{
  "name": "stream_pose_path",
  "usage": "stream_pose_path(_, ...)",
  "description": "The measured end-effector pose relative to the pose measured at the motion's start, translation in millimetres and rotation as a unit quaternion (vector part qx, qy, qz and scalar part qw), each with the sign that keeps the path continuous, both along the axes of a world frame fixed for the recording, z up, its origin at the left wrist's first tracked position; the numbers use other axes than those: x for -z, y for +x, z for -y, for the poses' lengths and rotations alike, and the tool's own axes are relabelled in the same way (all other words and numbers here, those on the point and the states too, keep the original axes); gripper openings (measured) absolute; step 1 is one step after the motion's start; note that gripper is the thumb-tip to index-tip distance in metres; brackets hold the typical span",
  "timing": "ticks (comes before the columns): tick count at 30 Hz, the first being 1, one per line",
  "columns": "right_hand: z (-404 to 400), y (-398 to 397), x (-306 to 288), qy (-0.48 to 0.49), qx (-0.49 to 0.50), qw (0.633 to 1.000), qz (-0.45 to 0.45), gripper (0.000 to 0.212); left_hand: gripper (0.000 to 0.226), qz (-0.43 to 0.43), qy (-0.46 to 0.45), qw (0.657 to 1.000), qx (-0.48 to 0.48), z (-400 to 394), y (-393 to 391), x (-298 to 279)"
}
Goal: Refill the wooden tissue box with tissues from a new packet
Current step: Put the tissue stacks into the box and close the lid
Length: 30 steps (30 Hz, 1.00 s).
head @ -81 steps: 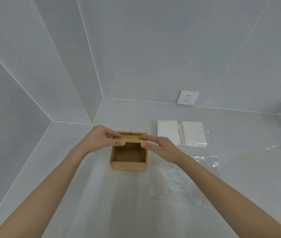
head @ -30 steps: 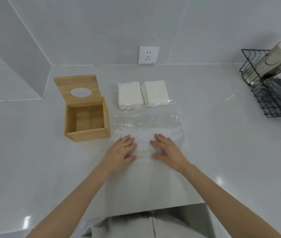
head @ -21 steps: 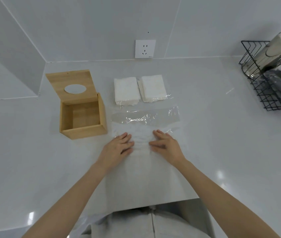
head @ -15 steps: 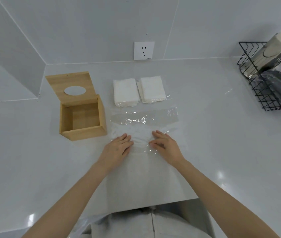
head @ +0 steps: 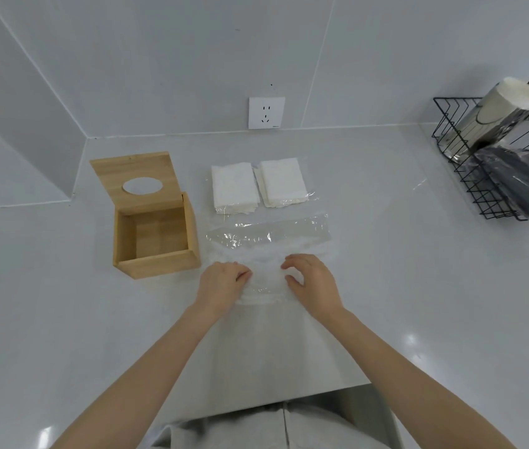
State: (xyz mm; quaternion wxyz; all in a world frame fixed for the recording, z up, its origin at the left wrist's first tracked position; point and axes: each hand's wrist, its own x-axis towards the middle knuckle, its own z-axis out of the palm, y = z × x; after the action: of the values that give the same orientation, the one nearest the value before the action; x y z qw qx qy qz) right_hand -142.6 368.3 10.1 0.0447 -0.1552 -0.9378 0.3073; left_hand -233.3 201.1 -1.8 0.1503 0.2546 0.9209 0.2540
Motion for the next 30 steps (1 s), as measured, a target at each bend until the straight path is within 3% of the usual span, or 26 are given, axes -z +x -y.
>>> stream_pose_path(2, 8.3, 4.3, 0.2, 0.054, -0.016, 0.994, -0.099, 0.015, 0.022, -0.012, 0.028, 0.999, -0.025, -1.9, 1.1, -5.9)
stream_pose_path(4, 19.4, 7.0, -0.5, 0.071, -0.051, 0.987, -0.136, 0.014, 0.02, -0.004, 0.097, 0.994, -0.054, -3.3, 3.7, -10.8)
stream_pose_path(7, 32.5, 1.5, -2.6, 0.019, -0.092, 0.993, -0.065, 0.036, 0.014, -0.011, 0.188, 0.978, -0.087, -5.7, 9.2, -18.6)
stream_pose_path(11, 36.7, -20.2, 3.4, -0.074, -0.11, 0.991, 0.028, 0.052, 0.015, -0.081, 0.229, 0.966, -0.084, -8.9, 14.6, -20.7)
stream_pose_path(17, 31.4, -67.4, 6.1, 0.003, -0.111, 0.989, 0.102, 0.083, 0.022, -0.158, 0.274, 0.947, -0.06, -9.8, 10.6, -25.2)
stream_pose_path(19, 32.6, -83.0, 10.5, 0.016, -0.095, 0.987, 0.131, 0.066, 0.021, -0.175, 0.287, 0.94, -0.055, -9.8, 5.7, -28.7)
stream_pose_path(21, 34.3, -93.0, 20.6, 0.078, -0.056, 0.991, 0.09, 0.056, 0.023, -0.199, 0.304, 0.931, -0.043, -10.4, 2.5, -34.2)
stream_pose_path(25, 32.2, -106.5, 31.5, 0.104, -0.055, 0.986, 0.119, 0.07, 0.018, -0.249, 0.312, 0.917, -0.011, -8.3, -4.1, -40.0)
stream_pose_path(30, 25.6, -98.1, 24.7, 0.196, -0.115, 0.964, 0.137, 0.062, 0.013, -0.248, 0.318, 0.915, -0.025, -5.7, -5.8, -37.6)
